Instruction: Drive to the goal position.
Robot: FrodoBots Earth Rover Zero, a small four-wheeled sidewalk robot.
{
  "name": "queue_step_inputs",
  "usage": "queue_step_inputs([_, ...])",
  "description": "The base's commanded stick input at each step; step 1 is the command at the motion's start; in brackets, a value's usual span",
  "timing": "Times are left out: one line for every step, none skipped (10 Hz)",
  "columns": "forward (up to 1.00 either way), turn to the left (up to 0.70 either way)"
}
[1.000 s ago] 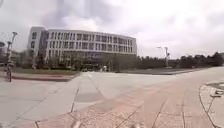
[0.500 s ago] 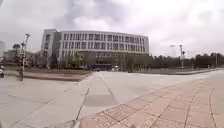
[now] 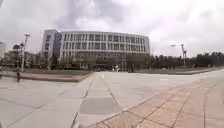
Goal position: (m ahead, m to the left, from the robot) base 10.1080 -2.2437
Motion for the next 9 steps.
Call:
queue_step_inputs([0.7,0.0])
queue_step_inputs([0.7,0.0])
queue_step_inputs([0.7,0.0])
queue_step_inputs([0.7,0.0])
queue_step_inputs([0.7,0.0])
queue_step_inputs([0.7,0.0])
queue_step_inputs([0.7,0.0])
queue_step_inputs([0.7,0.0])
queue_step_inputs([0.7,0.0])
